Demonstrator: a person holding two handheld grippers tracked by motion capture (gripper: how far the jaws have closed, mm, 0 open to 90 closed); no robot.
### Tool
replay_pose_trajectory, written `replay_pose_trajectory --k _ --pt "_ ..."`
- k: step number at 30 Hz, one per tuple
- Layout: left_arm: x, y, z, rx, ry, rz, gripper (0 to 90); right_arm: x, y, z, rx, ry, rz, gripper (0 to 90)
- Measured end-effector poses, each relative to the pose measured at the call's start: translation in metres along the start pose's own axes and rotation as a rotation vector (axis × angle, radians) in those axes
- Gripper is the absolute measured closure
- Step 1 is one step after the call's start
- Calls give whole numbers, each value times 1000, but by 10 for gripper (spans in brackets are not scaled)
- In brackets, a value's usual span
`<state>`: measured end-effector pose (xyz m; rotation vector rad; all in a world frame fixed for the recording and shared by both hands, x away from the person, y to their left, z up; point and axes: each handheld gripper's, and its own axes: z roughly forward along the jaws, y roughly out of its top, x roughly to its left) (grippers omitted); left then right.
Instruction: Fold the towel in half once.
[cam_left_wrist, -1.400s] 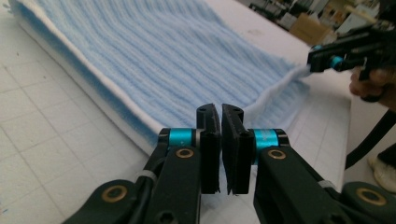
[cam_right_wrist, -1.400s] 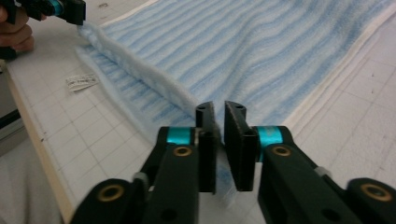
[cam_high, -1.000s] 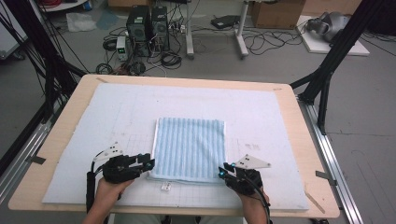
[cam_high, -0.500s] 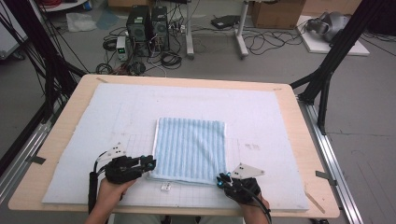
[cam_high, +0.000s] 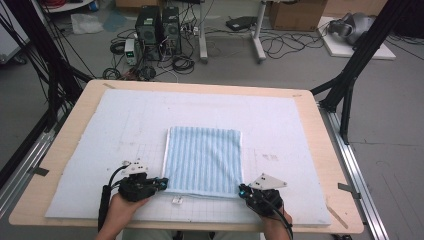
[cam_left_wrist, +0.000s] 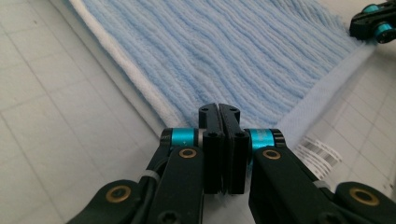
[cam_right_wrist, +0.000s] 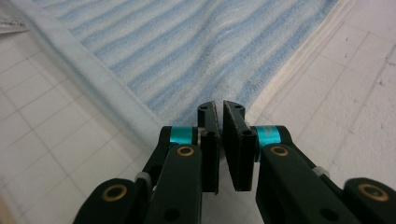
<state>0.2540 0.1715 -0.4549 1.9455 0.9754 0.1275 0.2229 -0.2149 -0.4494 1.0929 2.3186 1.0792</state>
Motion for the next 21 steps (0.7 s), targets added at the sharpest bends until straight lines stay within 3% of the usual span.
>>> replay_pose_trajectory --k 4,6,10,12,14,17,21 --pt "0 -3 -7 19 -32 11 891 -1 -2 -2 0 26 13 837" --pt "2 0 -9 25 -44 15 887 -4 1 -4 -3 54 28 743" --pt "11 10 -15 -61 -53 -8 810 -19 10 -11 -99 21 99 645" --pt "17 17 -15 -111 -64 -10 774 -28 15 -8 -103 1 120 605" --pt "23 24 -15 -138 -44 1 695 -38 22 -3 -105 -27 138 581" --pt "32 33 -13 -187 -24 19 681 -51 31 4 -126 -44 166 613" --pt "48 45 -4 -219 -18 26 637 -62 42 15 -108 -73 177 841"
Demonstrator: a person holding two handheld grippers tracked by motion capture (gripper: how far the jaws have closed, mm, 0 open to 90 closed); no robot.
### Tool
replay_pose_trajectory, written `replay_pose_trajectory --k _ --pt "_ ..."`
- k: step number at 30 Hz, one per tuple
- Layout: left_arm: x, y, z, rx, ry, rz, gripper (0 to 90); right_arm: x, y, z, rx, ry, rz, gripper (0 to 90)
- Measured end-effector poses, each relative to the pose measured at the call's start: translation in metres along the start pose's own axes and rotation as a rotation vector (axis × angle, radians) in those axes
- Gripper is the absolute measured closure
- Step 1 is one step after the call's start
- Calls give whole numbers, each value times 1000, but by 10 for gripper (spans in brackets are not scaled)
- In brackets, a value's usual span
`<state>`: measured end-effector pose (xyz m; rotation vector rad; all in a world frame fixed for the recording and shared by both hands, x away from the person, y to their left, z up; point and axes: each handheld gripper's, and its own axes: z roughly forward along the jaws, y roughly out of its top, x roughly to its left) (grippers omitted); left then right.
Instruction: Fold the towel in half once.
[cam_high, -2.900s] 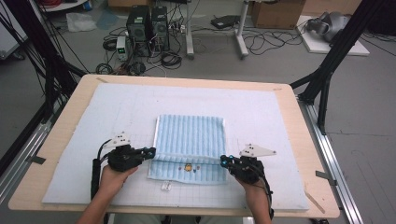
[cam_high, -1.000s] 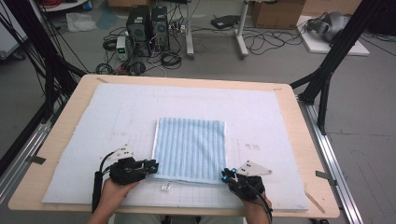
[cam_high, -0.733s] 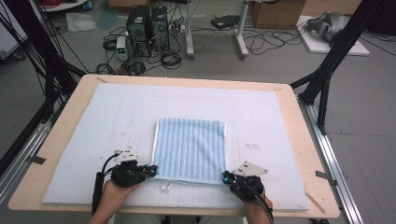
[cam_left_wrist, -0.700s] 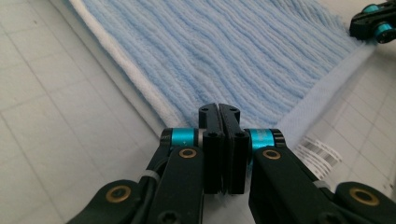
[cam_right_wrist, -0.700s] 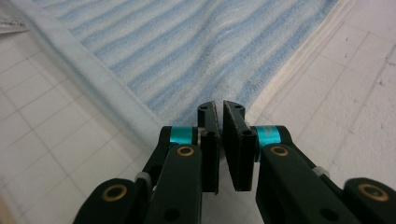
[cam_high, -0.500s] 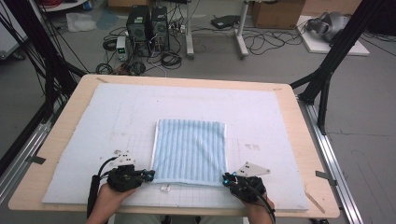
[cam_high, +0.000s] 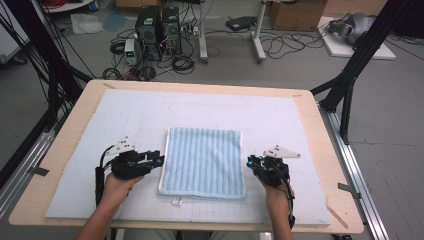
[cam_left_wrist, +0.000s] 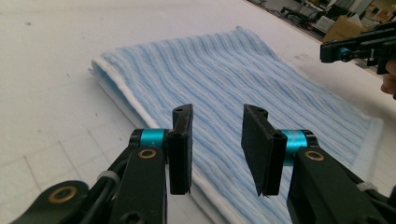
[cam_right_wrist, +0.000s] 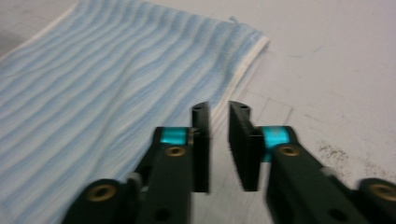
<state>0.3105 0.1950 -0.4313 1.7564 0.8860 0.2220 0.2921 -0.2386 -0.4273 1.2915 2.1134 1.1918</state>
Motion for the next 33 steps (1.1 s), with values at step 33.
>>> replay_pose_trajectory --k 33 --pt "55 41 102 213 207 28 750 -31 46 68 44 -122 -46 675"
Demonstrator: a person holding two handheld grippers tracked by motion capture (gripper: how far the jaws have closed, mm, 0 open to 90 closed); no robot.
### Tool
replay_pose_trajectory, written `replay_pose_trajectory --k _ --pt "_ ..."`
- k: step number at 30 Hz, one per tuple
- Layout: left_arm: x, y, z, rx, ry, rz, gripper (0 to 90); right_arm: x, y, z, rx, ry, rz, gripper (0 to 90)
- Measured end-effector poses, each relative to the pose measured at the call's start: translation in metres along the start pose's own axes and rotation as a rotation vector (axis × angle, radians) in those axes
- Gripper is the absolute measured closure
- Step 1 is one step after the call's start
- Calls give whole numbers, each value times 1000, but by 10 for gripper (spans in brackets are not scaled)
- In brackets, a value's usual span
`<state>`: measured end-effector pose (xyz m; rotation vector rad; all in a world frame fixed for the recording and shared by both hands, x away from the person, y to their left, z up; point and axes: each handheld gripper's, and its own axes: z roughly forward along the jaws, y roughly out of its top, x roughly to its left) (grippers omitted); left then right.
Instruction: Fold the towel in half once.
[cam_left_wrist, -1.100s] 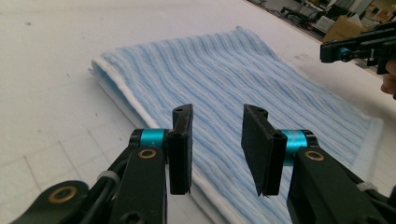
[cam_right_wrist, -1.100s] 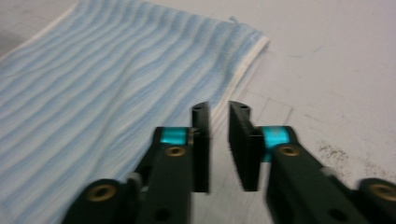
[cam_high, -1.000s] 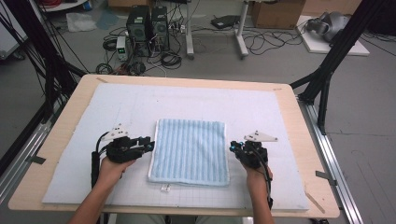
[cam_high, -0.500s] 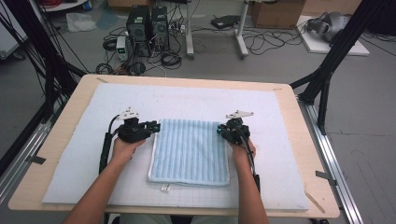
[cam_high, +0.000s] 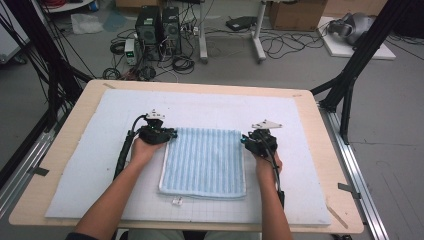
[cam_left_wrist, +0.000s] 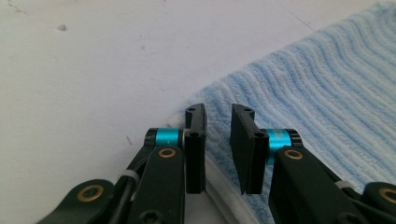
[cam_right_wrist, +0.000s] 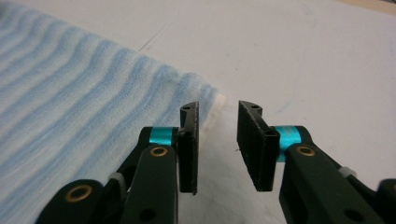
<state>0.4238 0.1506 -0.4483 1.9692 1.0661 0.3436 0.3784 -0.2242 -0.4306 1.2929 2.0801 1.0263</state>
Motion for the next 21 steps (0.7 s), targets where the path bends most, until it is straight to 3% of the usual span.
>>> replay_pose_trajectory --k 3,6,8,12,14,17,19,21 --pt "2 1 -5 -49 -30 -34 641 -10 -7 -20 -45 37 42 603" --pt "0 0 -18 -174 -56 -40 517 -18 -12 -39 -72 55 66 492" --pt "1 0 -26 -245 -82 -59 364 -21 -13 -49 -78 73 75 388" --pt "0 2 -44 -325 -134 -53 161 -24 -15 -66 -114 50 38 189" --pt "0 0 -55 -359 -168 -18 162 -24 -17 -74 -137 28 36 108" --pt "0 -4 -68 -380 -204 9 162 -24 -22 -86 -198 61 17 108" --pt "0 -7 -74 -380 -190 32 163 -23 -26 -93 -219 67 -5 108" --pt "0 -12 -80 -432 -160 49 162 -21 -30 -96 -230 58 -15 108"
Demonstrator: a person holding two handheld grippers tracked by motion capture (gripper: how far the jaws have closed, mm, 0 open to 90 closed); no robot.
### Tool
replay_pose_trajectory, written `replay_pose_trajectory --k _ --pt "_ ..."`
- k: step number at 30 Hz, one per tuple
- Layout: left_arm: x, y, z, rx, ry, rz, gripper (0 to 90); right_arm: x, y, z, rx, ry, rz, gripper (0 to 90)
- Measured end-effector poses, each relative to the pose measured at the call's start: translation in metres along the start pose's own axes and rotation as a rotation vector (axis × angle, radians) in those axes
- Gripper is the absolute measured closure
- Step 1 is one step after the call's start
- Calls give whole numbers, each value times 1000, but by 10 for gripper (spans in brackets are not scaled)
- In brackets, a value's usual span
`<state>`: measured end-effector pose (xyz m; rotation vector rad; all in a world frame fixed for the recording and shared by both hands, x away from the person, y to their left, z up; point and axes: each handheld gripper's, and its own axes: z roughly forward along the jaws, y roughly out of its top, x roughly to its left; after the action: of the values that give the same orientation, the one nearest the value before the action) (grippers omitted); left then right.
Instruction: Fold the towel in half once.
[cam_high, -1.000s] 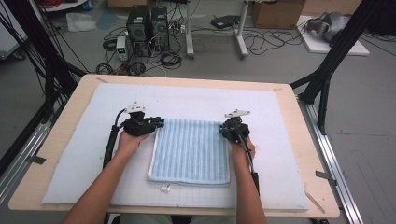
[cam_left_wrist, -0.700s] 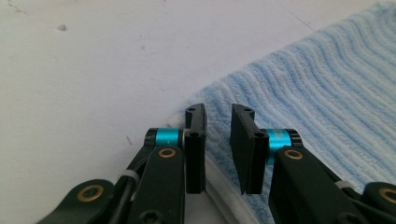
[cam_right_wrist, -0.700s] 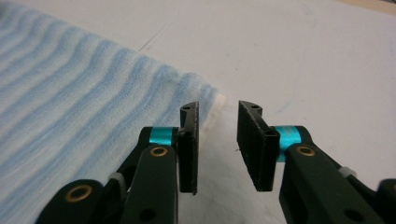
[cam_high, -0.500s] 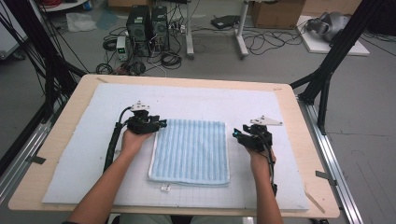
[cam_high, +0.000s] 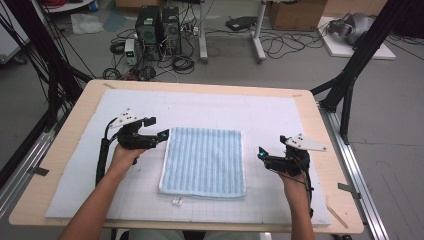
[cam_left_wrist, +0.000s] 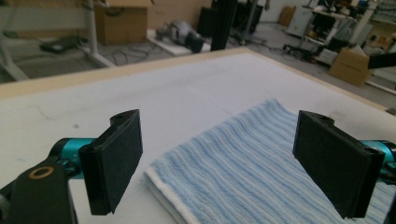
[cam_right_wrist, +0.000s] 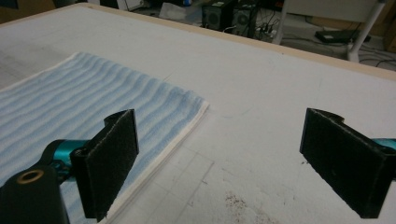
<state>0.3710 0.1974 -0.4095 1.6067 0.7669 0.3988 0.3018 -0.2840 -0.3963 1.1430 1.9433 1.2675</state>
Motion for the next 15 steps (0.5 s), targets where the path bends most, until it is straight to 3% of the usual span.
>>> replay_pose_trajectory --k 2,4,7,15 --pt "-2 -2 -6 -55 15 33 162 2 -1 0 -6 2 -2 108" --pt "-2 -2 -9 -39 29 49 166 5 -1 0 -4 2 -13 108" --pt "-3 0 -11 -25 38 4 165 8 1 1 -9 16 -18 108" --pt "-4 3 -12 -14 34 -3 165 3 11 0 7 30 -20 107"
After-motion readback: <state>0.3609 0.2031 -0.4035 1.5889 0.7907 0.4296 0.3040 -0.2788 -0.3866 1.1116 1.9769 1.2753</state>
